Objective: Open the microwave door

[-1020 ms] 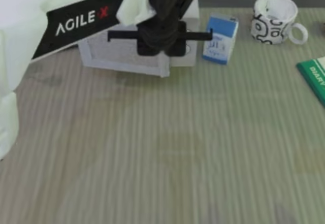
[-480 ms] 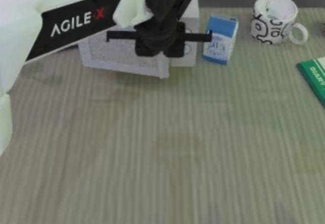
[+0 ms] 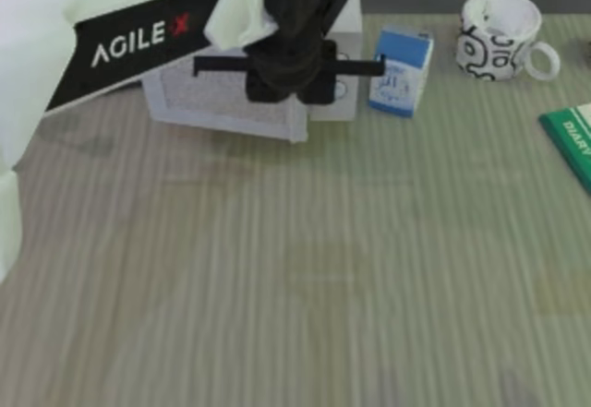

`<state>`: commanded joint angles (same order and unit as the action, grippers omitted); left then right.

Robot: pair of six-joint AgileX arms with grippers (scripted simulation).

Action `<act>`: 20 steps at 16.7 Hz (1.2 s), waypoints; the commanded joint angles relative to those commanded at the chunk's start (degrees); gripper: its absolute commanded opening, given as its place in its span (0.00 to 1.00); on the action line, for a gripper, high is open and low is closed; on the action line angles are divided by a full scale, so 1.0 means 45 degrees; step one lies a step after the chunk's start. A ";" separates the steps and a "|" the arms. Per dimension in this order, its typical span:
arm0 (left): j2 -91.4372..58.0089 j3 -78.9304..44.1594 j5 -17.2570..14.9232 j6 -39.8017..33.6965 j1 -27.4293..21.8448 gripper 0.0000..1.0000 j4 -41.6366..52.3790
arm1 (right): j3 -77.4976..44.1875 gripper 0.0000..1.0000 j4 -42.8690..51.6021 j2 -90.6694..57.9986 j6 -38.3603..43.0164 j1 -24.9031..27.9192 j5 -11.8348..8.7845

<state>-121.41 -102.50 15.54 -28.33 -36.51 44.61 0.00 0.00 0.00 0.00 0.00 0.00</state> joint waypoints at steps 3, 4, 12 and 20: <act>0.0000 0.0000 0.0000 0.0000 0.0000 0.00 0.0000 | 0.0000 1.00 0.0000 0.0000 0.0000 0.0000 0.0000; 0.0000 0.0000 0.0000 0.0000 0.0000 0.00 0.0000 | 0.0000 1.00 0.0000 0.0000 0.0000 0.0000 0.0000; -0.0010 0.0049 -0.0069 -0.0005 -0.0079 0.00 -0.0038 | 0.0000 1.00 0.0000 0.0000 0.0000 0.0000 0.0000; 0.1160 0.1785 -0.0627 0.1283 0.0127 0.00 -0.0939 | 0.0000 1.00 0.0000 0.0000 0.0000 0.0000 0.0000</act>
<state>-116.19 -94.46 12.71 -22.56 -35.94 40.38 0.00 0.00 0.00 0.00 0.00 0.00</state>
